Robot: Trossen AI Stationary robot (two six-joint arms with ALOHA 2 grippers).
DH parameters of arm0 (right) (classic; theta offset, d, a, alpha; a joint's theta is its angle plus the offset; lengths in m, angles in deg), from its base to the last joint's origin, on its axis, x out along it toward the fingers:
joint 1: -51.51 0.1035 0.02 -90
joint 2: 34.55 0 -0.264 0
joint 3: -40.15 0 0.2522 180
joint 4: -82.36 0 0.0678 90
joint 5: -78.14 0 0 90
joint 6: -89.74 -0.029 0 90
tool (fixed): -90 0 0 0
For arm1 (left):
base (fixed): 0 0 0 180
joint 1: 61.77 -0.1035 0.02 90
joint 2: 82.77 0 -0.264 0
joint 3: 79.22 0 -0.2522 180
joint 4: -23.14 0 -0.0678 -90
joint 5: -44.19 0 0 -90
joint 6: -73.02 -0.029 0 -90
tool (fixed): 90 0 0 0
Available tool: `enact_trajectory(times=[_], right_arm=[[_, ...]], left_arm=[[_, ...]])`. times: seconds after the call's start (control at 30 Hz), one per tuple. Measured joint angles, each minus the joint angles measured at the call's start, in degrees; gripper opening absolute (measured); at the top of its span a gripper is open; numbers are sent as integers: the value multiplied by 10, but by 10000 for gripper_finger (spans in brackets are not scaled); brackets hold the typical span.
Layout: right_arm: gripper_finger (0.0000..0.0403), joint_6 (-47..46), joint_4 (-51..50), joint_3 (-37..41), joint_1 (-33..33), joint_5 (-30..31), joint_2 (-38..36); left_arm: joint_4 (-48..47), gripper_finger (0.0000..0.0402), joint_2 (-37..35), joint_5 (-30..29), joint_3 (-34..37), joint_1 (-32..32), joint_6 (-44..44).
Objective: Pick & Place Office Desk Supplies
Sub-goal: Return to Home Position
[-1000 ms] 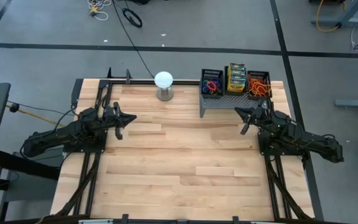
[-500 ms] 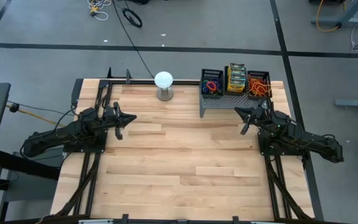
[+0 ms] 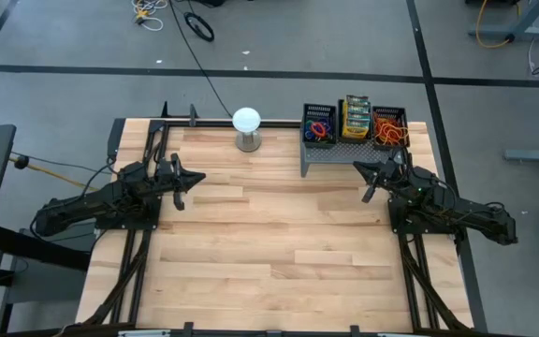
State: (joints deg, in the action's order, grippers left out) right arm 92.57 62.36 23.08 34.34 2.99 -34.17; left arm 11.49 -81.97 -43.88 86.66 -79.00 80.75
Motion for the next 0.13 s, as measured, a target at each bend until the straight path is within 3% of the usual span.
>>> enact_trajectory(times=[0.13], right_arm=[[25,0,0,0,0,0,0]], left_arm=[[0,9,0,0,0,0,0]])
